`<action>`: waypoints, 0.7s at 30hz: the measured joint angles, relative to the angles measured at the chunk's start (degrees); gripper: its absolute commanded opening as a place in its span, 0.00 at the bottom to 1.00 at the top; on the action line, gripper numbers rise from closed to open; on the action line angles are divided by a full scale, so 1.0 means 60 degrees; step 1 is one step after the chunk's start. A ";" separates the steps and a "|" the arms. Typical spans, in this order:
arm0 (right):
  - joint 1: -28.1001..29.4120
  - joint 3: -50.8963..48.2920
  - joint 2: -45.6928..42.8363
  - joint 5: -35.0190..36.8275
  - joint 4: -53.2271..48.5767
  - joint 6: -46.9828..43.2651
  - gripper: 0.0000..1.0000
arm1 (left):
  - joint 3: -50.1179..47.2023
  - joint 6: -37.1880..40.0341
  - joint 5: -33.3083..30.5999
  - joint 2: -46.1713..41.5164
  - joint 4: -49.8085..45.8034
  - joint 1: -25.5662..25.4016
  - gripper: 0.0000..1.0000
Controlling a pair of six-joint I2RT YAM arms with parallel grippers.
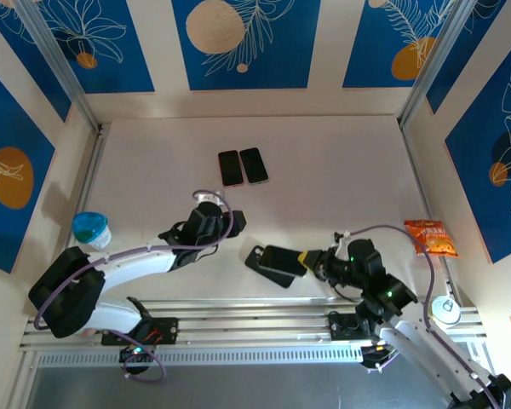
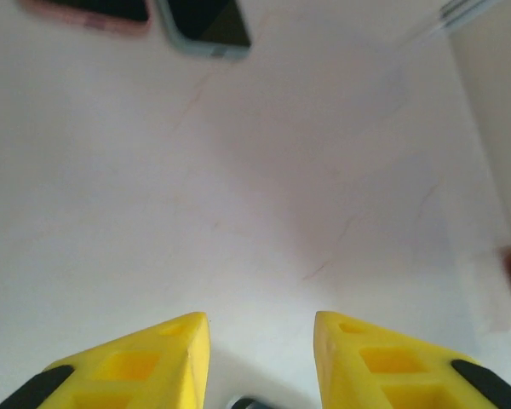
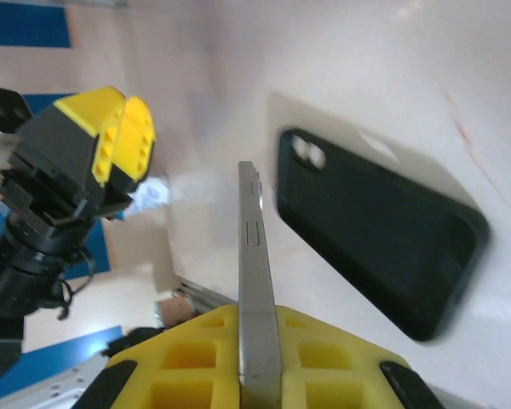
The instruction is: Put the phone into the phone case
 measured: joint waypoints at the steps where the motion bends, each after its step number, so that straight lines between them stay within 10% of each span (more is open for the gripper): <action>1: 0.0390 -0.0055 -0.0310 0.0361 -0.0379 0.0149 0.00 | -0.0109 0.0004 0.0066 0.0022 0.0000 0.0000 0.37; 11: 0.2903 0.0113 0.0495 0.3173 -0.0721 0.1111 0.00 | -0.0306 0.0186 0.0794 0.0619 0.0299 0.0000 0.35; 21: 0.2798 0.0346 0.2080 0.3628 0.0612 0.1279 0.00 | -0.0357 0.0197 0.1464 0.1341 0.0743 0.0000 0.33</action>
